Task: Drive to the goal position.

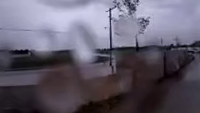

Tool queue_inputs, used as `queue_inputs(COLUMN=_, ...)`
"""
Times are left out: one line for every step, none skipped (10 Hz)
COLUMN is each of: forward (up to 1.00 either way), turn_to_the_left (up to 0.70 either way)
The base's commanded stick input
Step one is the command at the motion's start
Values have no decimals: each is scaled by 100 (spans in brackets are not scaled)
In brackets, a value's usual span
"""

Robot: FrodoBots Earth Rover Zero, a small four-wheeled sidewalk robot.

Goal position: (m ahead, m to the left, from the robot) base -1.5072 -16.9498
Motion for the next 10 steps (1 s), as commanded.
queue_inputs(forward=0, turn_to_the_left=70)
queue_inputs(forward=0, turn_to_the_left=70)
queue_inputs(forward=0, turn_to_the_left=70)
queue_inputs(forward=0, turn_to_the_left=70)
queue_inputs(forward=0, turn_to_the_left=70)
queue_inputs(forward=0, turn_to_the_left=70)
queue_inputs(forward=0, turn_to_the_left=70)
queue_inputs(forward=0, turn_to_the_left=70)
queue_inputs(forward=0, turn_to_the_left=70)
queue_inputs(forward=0, turn_to_the_left=70)
